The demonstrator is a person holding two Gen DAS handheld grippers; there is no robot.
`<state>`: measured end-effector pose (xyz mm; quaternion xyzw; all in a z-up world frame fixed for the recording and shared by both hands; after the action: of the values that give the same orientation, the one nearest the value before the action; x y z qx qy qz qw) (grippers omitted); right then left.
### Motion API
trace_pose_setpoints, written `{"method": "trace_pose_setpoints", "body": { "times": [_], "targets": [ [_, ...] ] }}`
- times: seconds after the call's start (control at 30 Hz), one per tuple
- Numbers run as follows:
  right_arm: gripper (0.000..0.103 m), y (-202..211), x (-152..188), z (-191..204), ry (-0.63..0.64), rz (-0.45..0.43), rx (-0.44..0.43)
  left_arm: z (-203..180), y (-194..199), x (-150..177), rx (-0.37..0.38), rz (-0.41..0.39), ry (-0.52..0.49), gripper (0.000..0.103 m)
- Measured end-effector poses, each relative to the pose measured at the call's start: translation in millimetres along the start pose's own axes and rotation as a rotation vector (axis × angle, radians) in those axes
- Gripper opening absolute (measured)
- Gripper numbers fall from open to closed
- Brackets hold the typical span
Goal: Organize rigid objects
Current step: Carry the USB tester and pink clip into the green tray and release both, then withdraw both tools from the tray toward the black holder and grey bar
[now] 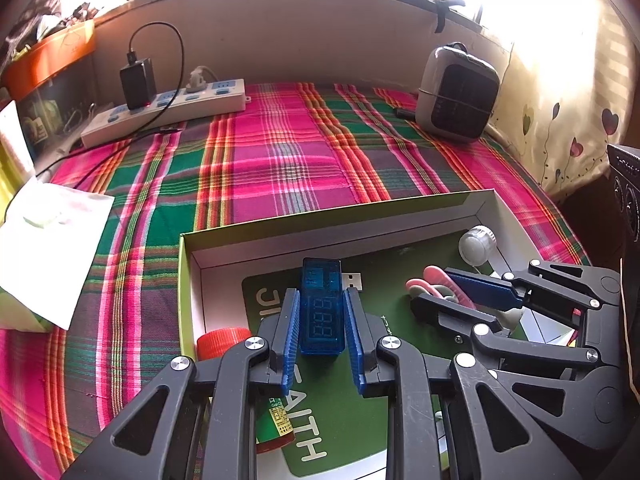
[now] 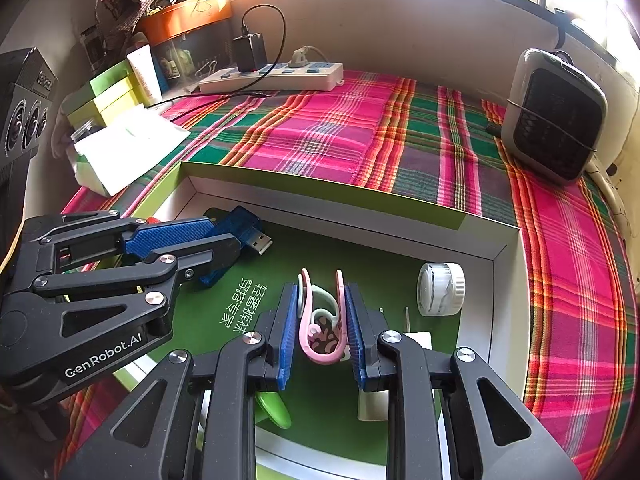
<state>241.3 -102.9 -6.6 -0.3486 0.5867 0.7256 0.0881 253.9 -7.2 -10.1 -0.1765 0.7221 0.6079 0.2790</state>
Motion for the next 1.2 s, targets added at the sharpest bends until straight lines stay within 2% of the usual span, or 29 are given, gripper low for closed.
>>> {"method": "trace_pose_setpoints", "body": {
  "times": [0.23, 0.37, 0.43, 0.5, 0.6, 1.2],
  "targets": [
    [0.025, 1, 0, -1, -0.002, -0.001, -0.002, 1, 1, 0, 0.005, 0.002, 0.003, 0.022],
    [0.031, 2, 0, -2, -0.008, -0.007, -0.013, 1, 0, 0, -0.005, 0.002, -0.008, 0.022],
    [0.033, 4, 1, -1, -0.007, -0.012, -0.012, 0, 1, 0, -0.004, 0.000, -0.004, 0.024],
    [0.035, 5, 2, 0, -0.008, -0.015, -0.013, -1, 4, 1, -0.010, -0.005, -0.003, 0.031],
    [0.036, 9, 3, -1, -0.014, -0.025, -0.015, 2, 11, 2, -0.011, -0.017, 0.013, 0.037],
    [0.039, 67, 27, -8, -0.060, -0.111, -0.007, -3, 74, 27, -0.009, -0.095, 0.043, 0.039]
  ]
}}
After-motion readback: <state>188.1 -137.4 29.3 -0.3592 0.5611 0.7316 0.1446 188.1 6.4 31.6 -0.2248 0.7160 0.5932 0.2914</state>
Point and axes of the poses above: each gripper's, at about its wrist camera, not at the fingertips, and y roughly against the way its jaws point, z to its left, x to its underside, the point moved 3 cm from there along -y, roughly the way its jaws point
